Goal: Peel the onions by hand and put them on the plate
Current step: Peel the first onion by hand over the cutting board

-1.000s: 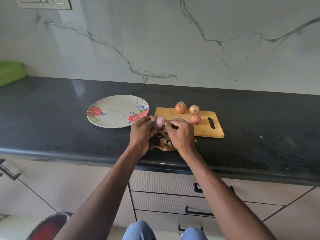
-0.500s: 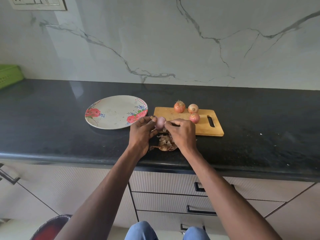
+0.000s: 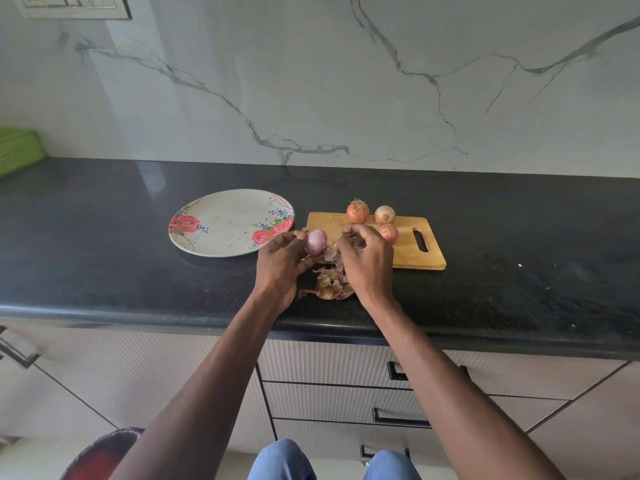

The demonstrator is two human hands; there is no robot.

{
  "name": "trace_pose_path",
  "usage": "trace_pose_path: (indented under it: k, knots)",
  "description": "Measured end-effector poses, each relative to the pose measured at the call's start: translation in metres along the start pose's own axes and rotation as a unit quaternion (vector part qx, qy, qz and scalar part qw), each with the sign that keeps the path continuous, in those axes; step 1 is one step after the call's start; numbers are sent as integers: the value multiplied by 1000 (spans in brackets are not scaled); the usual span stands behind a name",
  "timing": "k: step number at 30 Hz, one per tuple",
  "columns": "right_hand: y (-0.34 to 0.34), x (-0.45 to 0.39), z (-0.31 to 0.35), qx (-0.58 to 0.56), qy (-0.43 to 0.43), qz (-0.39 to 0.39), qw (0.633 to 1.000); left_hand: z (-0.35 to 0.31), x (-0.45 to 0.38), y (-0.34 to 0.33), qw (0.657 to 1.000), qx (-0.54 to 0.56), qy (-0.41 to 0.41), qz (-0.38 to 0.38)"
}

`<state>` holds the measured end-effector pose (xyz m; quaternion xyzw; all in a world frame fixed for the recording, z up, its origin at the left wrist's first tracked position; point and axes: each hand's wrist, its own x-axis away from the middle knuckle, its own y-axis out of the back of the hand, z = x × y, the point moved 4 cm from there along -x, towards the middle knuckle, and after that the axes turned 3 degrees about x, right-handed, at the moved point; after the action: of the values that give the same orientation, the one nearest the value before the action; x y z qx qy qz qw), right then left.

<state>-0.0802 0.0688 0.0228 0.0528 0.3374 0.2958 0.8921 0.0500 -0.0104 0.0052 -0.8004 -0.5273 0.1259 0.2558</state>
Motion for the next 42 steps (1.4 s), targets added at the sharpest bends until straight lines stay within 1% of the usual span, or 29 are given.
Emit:
trace_pose_path:
  k: [3,6,9,12,17,21,26,30,33,36,39,42]
  knots:
    - [-6,1,3,14,37,43,998,0,0,0,1000,-3,1,9]
    - [-7,2,7,16,70,58,996,1,-1,0,1000,-16,0,20]
    - [-6,4,10,3,89,49,995,1,-1,0,999,-32,-6,25]
    - [-10,5,5,11,86,50,995,1,-1,1,999,-33,-6,22]
    - [-10,5,1,51,97,19,994,0,0,0,999,-43,-4,30]
    - [-9,9,7,108,130,-6,986,-1,2,-1,998,-47,-9,29]
    - [-11,9,8,149,140,-6,979,0,3,-3,998,-54,-21,37]
    - [-9,7,4,138,96,-20,986,3,1,0,998,-42,-26,30]
    - [-4,4,0,93,70,-34,993,3,-1,3,999,-32,-26,20]
    - [-6,4,3,54,80,13,995,1,1,1,999,-11,-24,34]
    - [-11,4,7,25,106,62,992,1,2,1,998,-25,-25,47]
    - [-11,4,4,10,88,66,994,2,1,1,998,-40,-25,47]
